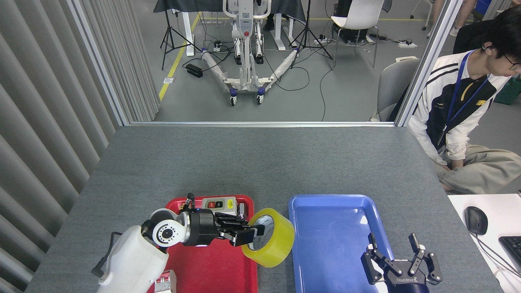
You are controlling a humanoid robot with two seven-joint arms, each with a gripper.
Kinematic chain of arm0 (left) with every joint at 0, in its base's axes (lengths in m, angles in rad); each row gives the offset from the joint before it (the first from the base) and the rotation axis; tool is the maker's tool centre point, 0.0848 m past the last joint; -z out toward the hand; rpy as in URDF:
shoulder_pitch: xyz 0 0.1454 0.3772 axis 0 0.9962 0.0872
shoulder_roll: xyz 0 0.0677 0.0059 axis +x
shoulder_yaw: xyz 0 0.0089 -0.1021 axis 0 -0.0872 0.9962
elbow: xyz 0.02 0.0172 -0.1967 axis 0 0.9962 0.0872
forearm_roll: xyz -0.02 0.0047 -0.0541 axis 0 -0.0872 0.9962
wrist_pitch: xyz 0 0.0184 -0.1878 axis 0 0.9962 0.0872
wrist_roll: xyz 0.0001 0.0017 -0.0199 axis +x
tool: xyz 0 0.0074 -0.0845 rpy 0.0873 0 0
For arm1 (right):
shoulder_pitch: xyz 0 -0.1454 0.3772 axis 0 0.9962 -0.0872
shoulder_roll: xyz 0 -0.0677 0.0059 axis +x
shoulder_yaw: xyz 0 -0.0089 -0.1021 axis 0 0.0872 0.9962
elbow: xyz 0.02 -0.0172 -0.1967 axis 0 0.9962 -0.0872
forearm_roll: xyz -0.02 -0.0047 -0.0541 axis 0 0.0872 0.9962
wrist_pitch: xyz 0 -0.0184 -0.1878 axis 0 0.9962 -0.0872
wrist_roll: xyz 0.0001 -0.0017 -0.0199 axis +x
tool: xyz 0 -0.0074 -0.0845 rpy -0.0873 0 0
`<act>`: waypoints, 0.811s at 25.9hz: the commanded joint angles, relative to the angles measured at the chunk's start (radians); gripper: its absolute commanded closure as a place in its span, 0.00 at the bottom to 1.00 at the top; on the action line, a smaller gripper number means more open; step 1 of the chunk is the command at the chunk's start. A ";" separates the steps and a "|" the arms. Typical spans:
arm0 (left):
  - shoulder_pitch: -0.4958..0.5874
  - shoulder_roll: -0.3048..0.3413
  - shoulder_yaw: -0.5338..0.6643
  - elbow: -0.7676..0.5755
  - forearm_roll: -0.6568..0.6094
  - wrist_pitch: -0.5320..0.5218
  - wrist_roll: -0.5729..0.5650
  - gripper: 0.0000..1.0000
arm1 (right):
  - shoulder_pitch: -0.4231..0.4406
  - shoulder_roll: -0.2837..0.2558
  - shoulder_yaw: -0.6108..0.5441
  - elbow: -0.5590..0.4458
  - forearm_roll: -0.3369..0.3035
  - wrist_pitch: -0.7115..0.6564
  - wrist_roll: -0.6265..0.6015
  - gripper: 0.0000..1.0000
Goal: Place and move tape with both arms
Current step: 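Lift the tape roll with the left gripper toward the blue tray, then move the right gripper up to the tape roll held by the left gripper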
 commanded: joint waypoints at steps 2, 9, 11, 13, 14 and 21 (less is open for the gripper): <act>0.015 -0.095 0.009 0.000 0.022 -0.117 0.005 1.00 | 0.015 -0.035 0.000 -0.006 0.000 -0.251 -0.025 0.01; 0.054 -0.151 0.060 0.046 0.026 -0.118 0.005 1.00 | 0.032 -0.136 -0.049 -0.045 -0.006 -0.817 -0.141 0.01; 0.054 -0.152 0.062 0.046 0.040 -0.122 0.005 1.00 | 0.037 -0.135 -0.049 -0.059 -0.006 -0.817 -0.141 0.01; 0.055 -0.154 0.060 0.046 0.058 -0.125 0.005 1.00 | 0.040 -0.132 -0.041 -0.059 -0.006 -0.817 -0.141 0.01; 0.055 -0.157 0.060 0.046 0.064 -0.125 0.005 1.00 | 0.044 -0.132 -0.037 -0.059 -0.003 -0.817 -0.138 0.01; 0.064 -0.160 0.051 0.039 0.072 -0.126 0.007 1.00 | 0.044 -0.118 0.075 -0.087 0.013 -0.817 -0.132 0.01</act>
